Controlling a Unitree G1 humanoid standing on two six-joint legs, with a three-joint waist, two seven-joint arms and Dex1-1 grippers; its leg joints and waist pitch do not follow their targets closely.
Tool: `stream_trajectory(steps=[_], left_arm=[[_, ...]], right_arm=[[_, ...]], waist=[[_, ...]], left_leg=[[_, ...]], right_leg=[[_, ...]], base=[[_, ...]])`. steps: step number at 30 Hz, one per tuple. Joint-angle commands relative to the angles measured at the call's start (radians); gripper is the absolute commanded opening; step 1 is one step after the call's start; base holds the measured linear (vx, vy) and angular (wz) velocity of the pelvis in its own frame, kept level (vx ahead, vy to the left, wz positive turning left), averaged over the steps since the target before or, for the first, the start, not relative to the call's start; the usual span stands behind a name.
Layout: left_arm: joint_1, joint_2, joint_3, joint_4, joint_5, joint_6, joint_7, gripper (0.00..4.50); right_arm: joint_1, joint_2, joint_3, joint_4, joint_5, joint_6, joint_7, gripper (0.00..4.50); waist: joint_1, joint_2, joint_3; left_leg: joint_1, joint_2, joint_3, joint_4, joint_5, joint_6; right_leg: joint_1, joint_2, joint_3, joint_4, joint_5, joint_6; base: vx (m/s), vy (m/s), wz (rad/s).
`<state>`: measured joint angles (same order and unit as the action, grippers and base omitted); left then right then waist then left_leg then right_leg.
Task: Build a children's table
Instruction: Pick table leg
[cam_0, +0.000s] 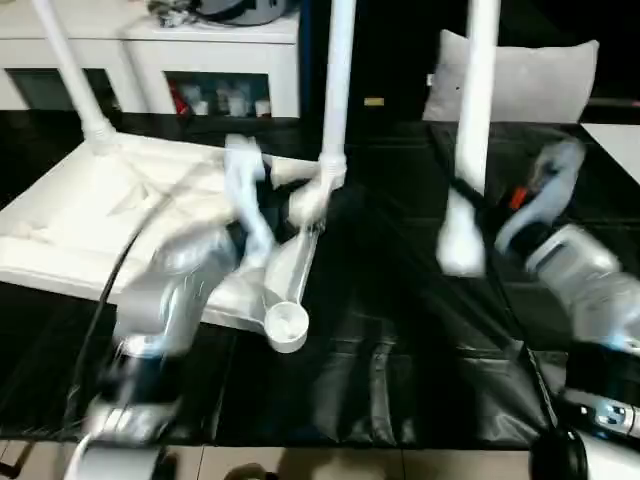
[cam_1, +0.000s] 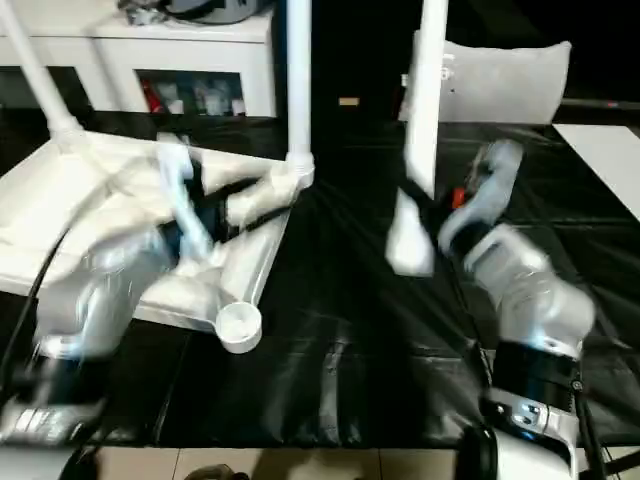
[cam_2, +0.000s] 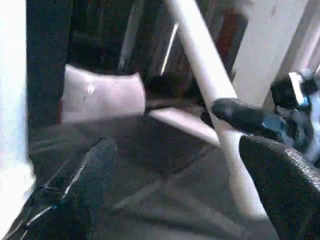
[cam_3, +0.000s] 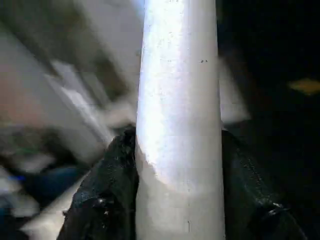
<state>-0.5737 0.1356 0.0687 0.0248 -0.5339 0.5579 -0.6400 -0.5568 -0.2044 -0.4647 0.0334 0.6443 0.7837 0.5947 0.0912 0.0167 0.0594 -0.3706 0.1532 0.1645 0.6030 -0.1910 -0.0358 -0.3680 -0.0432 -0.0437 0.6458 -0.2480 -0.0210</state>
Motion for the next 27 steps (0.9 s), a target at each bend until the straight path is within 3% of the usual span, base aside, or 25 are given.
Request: stream_trajectory(steps=[1, 2, 4, 10, 13, 17, 18, 20, 23, 27], left_arm=[[-0.032, -0.022, 0.034, 0.003, -0.067, 0.042, 0.028, 4.50], [-0.048, -0.038, 0.048, 0.006, -0.102, 0.060, 0.037, 4.50], [-0.080, -0.071, 0.079, 0.012, -0.179, 0.110, 0.057, 4.50], [-0.136, -0.121, 0.136, 0.019, -0.303, 0.197, 0.087, 4.50], [-0.154, -0.125, 0.141, 0.033, -0.320, 0.211, 0.097, 4.50], [-0.169, -0.131, 0.136, 0.070, -0.294, 0.186, 0.107, 4.50], [-0.169, -0.131, 0.136, 0.070, -0.294, 0.186, 0.107, 4.32], [-0.175, -0.132, 0.137, 0.086, -0.291, 0.184, 0.109, 4.22], [-0.180, -0.140, 0.151, 0.089, -0.328, 0.195, 0.109, 4.09], [-0.177, -0.144, 0.159, 0.076, -0.358, 0.199, 0.097, 3.76]], right_arm=[[-0.016, 0.003, 0.010, -0.049, 0.076, 0.009, 0.056, 1.84], [-0.014, 0.003, 0.025, -0.062, 0.092, 0.012, 0.076, 1.84], [-0.013, 0.009, 0.048, -0.085, 0.116, 0.015, 0.111, 1.84], [-0.016, 0.030, 0.098, -0.104, 0.169, 0.040, 0.148, 1.84], [-0.001, 0.031, 0.140, -0.125, 0.197, 0.052, 0.180, 1.84], [0.022, 0.033, 0.198, -0.139, 0.180, 0.057, 0.204, 1.84], [0.022, 0.033, 0.198, -0.139, 0.180, 0.057, 0.204, 1.84], [0.030, 0.037, 0.224, -0.136, 0.166, 0.047, 0.209, 1.84], [0.035, 0.039, 0.273, -0.113, 0.130, 0.023, 0.206, 1.84], [0.036, 0.038, 0.292, -0.106, 0.124, 0.013, 0.201, 1.84]], waist=[[0.008, -0.003, -0.068], [0.009, -0.008, -0.067], [0.010, -0.008, -0.065], [0.018, -0.012, -0.065], [0.019, -0.013, -0.066], [0.024, -0.011, -0.068], [0.026, -0.011, -0.067], [0.028, -0.008, -0.070], [0.029, -0.007, -0.076], [0.029, -0.007, -0.074]], left_leg=[[0.006, 0.068, -0.023, -0.056, -0.057, 0.057], [0.006, 0.069, -0.022, -0.057, -0.053, 0.056], [0.005, 0.068, -0.021, -0.056, -0.060, 0.052], [0.003, 0.066, -0.021, -0.057, -0.052, 0.047], [0.002, 0.067, -0.023, -0.058, -0.041, 0.050], [0.002, 0.068, -0.024, -0.058, -0.024, 0.050], [0.001, 0.068, -0.024, -0.059, -0.028, 0.047], [0.001, 0.068, -0.024, -0.057, -0.022, 0.044], [-0.005, 0.067, -0.025, -0.053, 0.019, 0.052], [-0.005, 0.068, -0.025, -0.053, -0.008, 0.056]], right_leg=[[0.052, -0.103, 0.053, -0.079, 0.049, -0.253], [0.051, -0.103, 0.052, -0.079, 0.041, -0.252], [0.050, -0.104, 0.052, -0.083, 0.010, -0.252], [0.049, -0.104, 0.052, -0.088, -0.028, -0.233], [0.049, -0.103, 0.053, -0.087, -0.019, -0.215], [0.047, -0.104, 0.054, -0.085, 0.012, -0.195], [0.046, -0.104, 0.054, -0.085, 0.013, -0.193], [0.045, -0.103, 0.053, -0.082, 0.026, -0.194], [0.045, -0.101, 0.049, -0.071, 0.128, -0.208], [0.046, -0.105, 0.050, -0.072, 0.121, -0.219]], base=[[0.000, 0.000, 0.00], [0.000, 0.000, 0.00], [0.000, 0.000, 0.00], [0.000, 0.000, 0.00], [0.000, 0.000, 0.00], [0.000, 0.000, 0.00], [0.000, 0.000, 0.00], [0.000, 0.000, 0.00], [0.000, 0.000, 0.00], [0.000, 0.000, 0.00]])
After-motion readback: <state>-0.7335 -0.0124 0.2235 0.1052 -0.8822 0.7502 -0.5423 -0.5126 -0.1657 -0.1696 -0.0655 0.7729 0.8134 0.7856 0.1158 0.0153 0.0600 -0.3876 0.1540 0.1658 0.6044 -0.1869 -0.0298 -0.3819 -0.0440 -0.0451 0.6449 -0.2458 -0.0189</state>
